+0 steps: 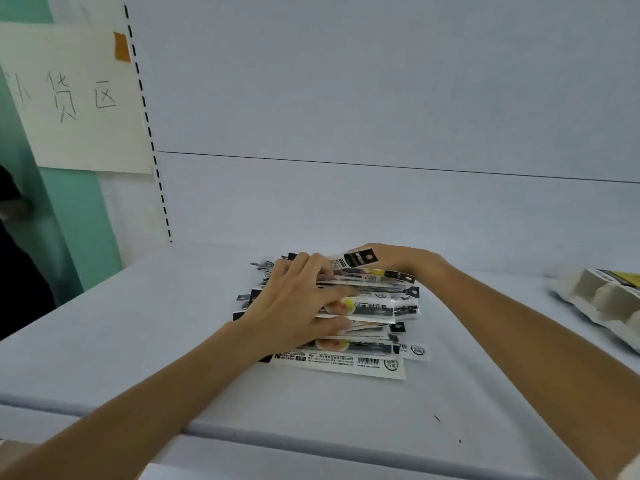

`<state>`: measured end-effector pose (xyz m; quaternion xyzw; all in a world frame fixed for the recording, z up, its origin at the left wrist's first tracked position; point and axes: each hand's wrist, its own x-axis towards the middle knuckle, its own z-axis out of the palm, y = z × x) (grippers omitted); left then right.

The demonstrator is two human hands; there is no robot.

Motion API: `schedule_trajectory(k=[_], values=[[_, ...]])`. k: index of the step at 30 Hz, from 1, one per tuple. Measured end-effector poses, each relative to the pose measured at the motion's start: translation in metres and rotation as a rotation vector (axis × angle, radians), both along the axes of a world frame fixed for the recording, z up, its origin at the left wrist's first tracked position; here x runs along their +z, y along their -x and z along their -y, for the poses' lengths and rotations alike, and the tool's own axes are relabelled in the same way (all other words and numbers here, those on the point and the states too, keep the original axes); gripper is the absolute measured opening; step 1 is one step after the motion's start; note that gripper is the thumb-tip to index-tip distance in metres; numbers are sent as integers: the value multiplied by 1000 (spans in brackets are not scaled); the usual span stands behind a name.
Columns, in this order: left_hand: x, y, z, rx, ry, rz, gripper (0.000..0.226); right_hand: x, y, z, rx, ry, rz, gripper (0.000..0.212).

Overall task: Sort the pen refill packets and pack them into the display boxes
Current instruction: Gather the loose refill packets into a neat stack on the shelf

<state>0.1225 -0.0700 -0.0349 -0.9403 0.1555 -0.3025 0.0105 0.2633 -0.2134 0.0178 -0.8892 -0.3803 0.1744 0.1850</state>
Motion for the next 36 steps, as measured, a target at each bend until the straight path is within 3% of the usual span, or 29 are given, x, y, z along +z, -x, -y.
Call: schedule_trajectory(k=[4,7,10,12,15,19,23,26,28,30,32,36], values=[[7,7,2,-92,165,124,54,2,3,7,-53,-166,-23,22],[13,14,-3,-117,275,127,44,5,6,20,-177,-344,-5,44],[17,20,-6,-156,367,94,42,9,16,34,-244,-525,-6,48],[23,20,-6,-214,528,30,41,10,28,39,-246,-582,9,49],[36,17,-6,-226,790,-10,31,5,57,36,-106,-541,94,49],[38,8,-36,38,930,-29,7,-6,65,40,-82,-337,260,34],[15,1,-86,239,1261,-285,31,-19,60,64,-269,-439,169,29],[7,3,-92,204,1456,-341,45,-27,58,72,-488,-754,108,40],[7,4,-85,171,1498,-347,48,-32,54,71,-689,-800,22,51],[11,1,-73,149,1496,-367,52,-38,51,65,-749,-702,-54,64],[15,-3,-58,126,1498,-400,56,-36,54,51,-715,-746,-144,71],[18,-13,-40,101,1376,-450,57,-21,65,31,-582,-992,-343,65]])
